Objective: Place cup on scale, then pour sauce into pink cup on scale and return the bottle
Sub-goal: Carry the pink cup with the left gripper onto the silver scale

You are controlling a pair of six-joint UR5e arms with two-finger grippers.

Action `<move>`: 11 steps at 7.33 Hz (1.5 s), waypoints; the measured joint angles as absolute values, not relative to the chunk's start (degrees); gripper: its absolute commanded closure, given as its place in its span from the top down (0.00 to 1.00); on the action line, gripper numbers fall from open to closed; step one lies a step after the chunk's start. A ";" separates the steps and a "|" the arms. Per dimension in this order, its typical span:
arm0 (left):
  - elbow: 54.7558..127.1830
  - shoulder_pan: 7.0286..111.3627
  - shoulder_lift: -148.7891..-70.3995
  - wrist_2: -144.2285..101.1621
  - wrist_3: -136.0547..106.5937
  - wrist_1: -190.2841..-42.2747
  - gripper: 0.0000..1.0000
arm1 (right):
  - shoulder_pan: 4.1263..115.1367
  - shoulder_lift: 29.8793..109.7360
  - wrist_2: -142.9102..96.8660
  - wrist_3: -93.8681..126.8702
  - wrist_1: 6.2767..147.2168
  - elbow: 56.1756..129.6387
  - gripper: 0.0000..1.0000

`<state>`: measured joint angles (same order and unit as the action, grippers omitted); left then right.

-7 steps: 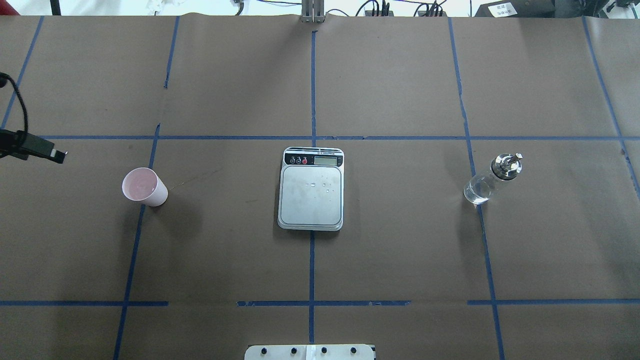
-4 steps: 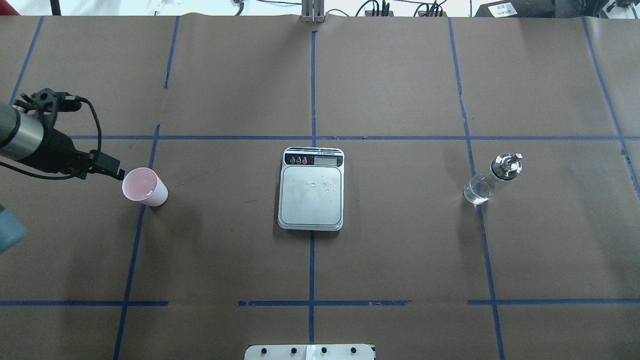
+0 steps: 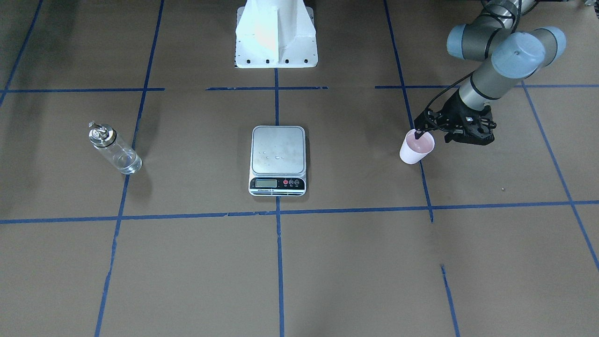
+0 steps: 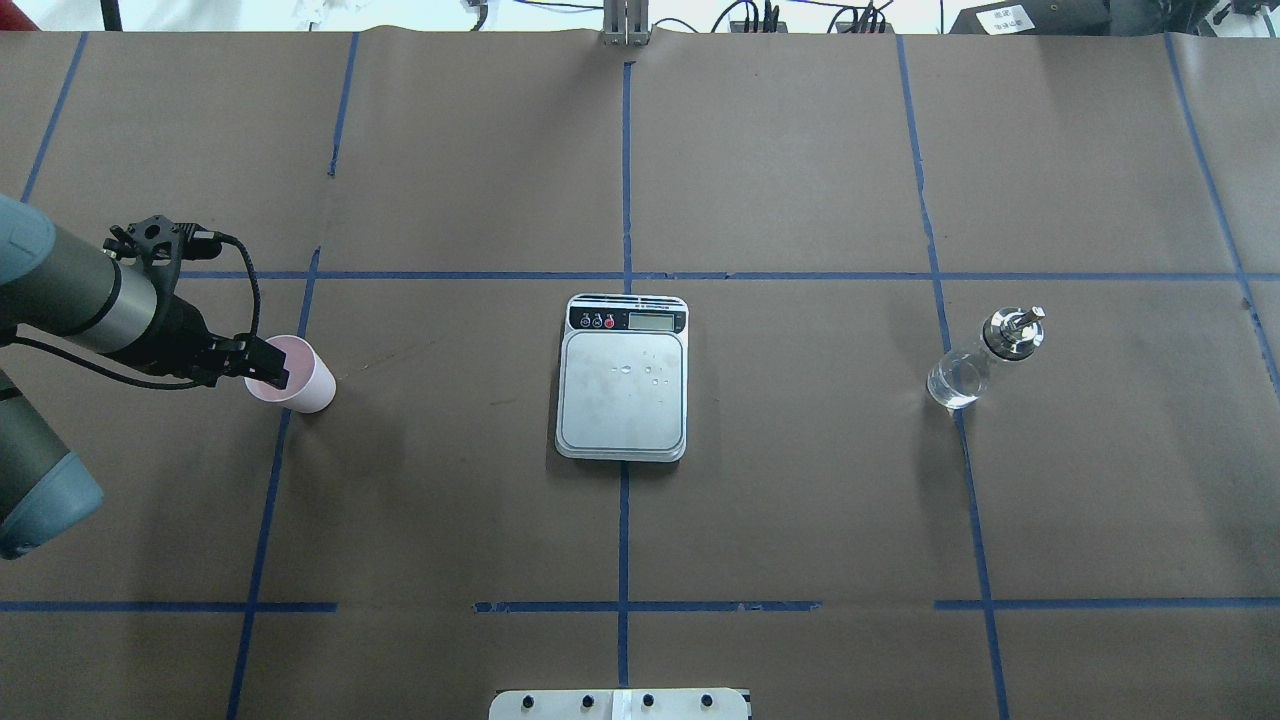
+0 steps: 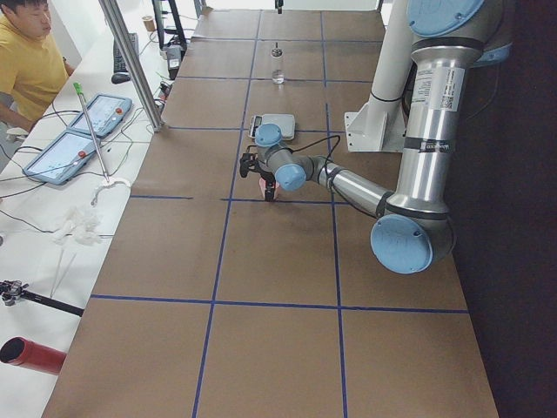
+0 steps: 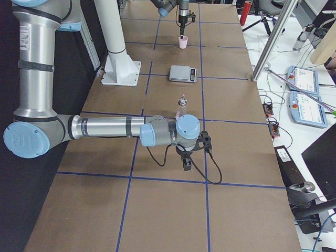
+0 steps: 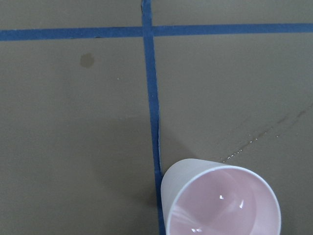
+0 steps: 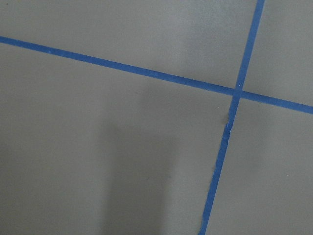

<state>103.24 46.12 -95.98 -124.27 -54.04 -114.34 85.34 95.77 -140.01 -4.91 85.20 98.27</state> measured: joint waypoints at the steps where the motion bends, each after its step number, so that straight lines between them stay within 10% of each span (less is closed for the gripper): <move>1: 103.17 45.95 -96.00 -124.00 -54.10 -114.12 0.54 | 85.34 95.79 -140.01 -4.92 85.18 98.26 1.00; 3: 102.86 45.73 -96.14 -123.86 -54.14 -114.01 0.06 | 85.34 95.85 -140.01 -4.92 85.17 98.26 1.00; 4: 102.79 45.67 -96.19 -123.84 -54.14 -114.00 0.00 | 85.34 95.87 -140.01 -4.92 85.17 98.26 1.00; 11: 109.76 45.81 -108.77 -123.80 -54.21 -90.26 0.00 | 85.34 96.48 -140.91 -4.48 85.10 98.69 1.00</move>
<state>109.76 45.81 -108.77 -123.80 -54.21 -90.26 85.34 96.48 -140.91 -4.48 85.10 98.69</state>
